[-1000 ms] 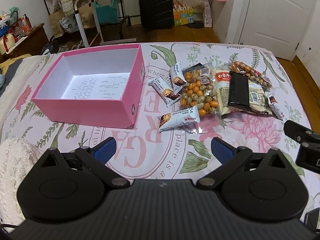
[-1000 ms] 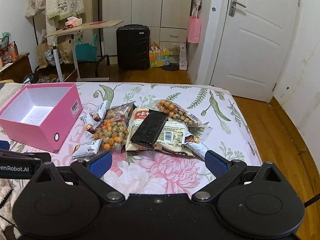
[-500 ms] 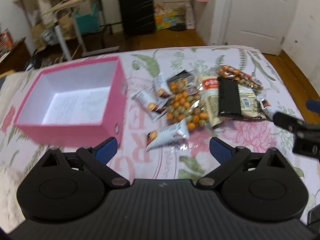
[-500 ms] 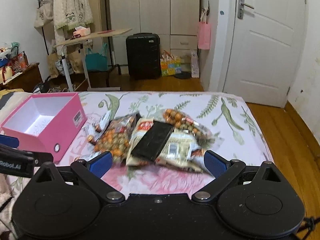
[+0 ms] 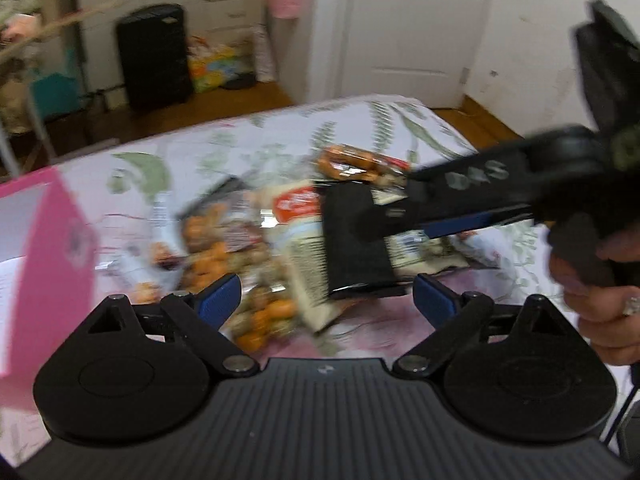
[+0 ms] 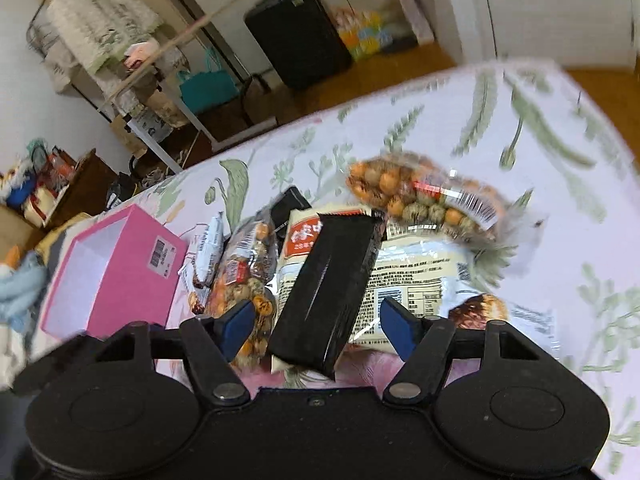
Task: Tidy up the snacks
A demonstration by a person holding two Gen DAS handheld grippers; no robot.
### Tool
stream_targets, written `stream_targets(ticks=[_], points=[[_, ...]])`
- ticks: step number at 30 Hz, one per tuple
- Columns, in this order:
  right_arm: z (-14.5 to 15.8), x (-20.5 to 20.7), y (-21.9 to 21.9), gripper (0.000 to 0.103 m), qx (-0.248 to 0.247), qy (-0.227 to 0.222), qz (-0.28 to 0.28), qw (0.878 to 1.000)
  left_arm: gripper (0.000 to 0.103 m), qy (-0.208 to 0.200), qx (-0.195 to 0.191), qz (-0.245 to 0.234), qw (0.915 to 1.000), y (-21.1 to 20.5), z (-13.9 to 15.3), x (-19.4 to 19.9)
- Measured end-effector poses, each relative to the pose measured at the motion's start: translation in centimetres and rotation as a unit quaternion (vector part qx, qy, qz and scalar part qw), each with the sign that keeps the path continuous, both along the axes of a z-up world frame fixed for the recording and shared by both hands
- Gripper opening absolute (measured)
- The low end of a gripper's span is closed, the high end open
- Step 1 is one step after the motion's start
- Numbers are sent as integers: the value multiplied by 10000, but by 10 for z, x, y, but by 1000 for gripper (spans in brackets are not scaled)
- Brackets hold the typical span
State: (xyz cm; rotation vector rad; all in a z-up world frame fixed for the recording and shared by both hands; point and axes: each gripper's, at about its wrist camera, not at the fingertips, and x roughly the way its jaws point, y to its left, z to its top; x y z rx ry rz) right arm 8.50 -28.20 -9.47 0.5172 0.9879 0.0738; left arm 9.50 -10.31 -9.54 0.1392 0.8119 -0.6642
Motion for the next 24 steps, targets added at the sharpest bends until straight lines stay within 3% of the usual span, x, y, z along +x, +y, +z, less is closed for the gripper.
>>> stream_targets(ticks=[3, 9, 12, 13, 21, 24], points=[[-16, 5, -6, 70, 472, 211, -97, 9986, 94, -75, 193, -150, 9997, -23, -14, 6], [-27, 3, -7, 62, 665, 250, -239, 9972, 93, -305, 534, 30, 9981, -46, -35, 15], [-28, 1, -12, 52, 779, 267, -234, 9963, 53, -191, 513, 11, 9985, -45, -36, 16], [-29, 0, -13, 50, 843, 278, -232, 9958, 50, -11, 458, 13, 9989, -43, -36, 18], [-35, -14, -15, 47, 978, 81, -476, 9940, 48, 708, 90, -82, 9974, -25, -30, 23], [-32, -19, -9, 31, 826, 33, -523, 9952, 48, 813, 57, -99, 9966, -20, -26, 19]])
